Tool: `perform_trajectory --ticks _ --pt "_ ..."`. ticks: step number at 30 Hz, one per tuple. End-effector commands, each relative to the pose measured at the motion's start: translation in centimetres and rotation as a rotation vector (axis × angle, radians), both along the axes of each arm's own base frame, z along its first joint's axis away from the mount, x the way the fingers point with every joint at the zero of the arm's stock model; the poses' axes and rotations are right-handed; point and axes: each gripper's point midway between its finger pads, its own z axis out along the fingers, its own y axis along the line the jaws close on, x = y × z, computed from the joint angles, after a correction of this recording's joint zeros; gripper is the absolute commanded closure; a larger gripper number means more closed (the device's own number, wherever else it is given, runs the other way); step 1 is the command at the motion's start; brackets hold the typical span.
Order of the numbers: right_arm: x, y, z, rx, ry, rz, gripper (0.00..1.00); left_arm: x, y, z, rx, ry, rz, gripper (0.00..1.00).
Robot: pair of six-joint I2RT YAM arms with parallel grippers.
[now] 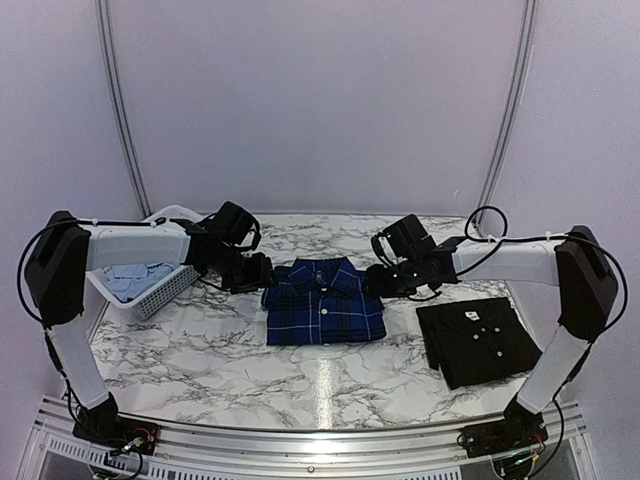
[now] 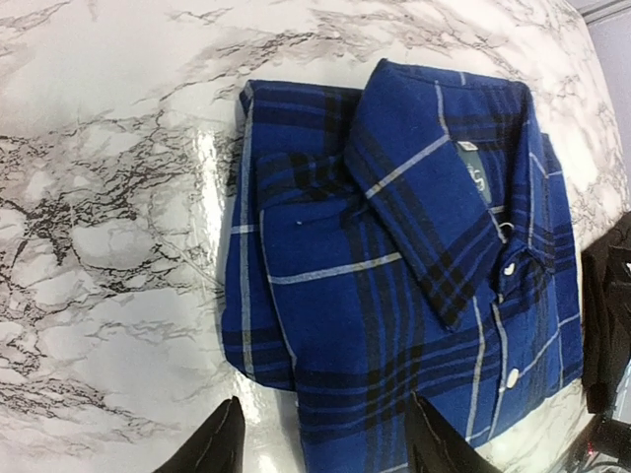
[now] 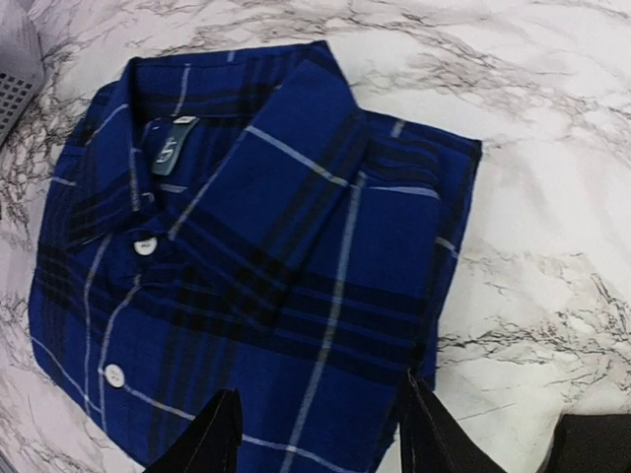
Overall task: Fold and stack the long sleeve shirts
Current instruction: Adjust the square-folded shirt at the center of the board.
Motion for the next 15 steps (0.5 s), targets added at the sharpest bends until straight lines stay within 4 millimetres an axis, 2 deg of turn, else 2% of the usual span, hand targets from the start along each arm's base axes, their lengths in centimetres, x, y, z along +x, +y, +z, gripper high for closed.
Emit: perform_trajectory --ticks 1,5,8,11,13,15 --pt "-1.1 1.6 1.6 0.001 -0.034 0.012 0.52 2.1 0.9 -0.5 0.026 -0.038 0.035 0.43" --pt "-3.8 3.0 0.1 -0.006 0.009 0.057 0.59 3.2 2.8 -1.6 0.074 -0.046 0.108 0.48" --pt "-6.6 3.6 -1.9 -0.015 0.061 0.079 0.65 3.5 3.4 -2.6 0.081 -0.037 0.125 0.52" --pt "-8.8 2.7 -4.5 -0.022 0.122 0.064 0.69 3.7 3.3 -3.5 0.082 -0.022 0.124 0.55" --pt "-9.6 2.2 -5.8 -0.024 0.145 0.054 0.7 3.8 3.1 -4.0 0.079 -0.016 0.119 0.57" --pt "-9.8 1.9 -6.3 -0.029 0.154 0.047 0.71 4.0 3.0 -4.6 0.08 -0.008 0.117 0.59"
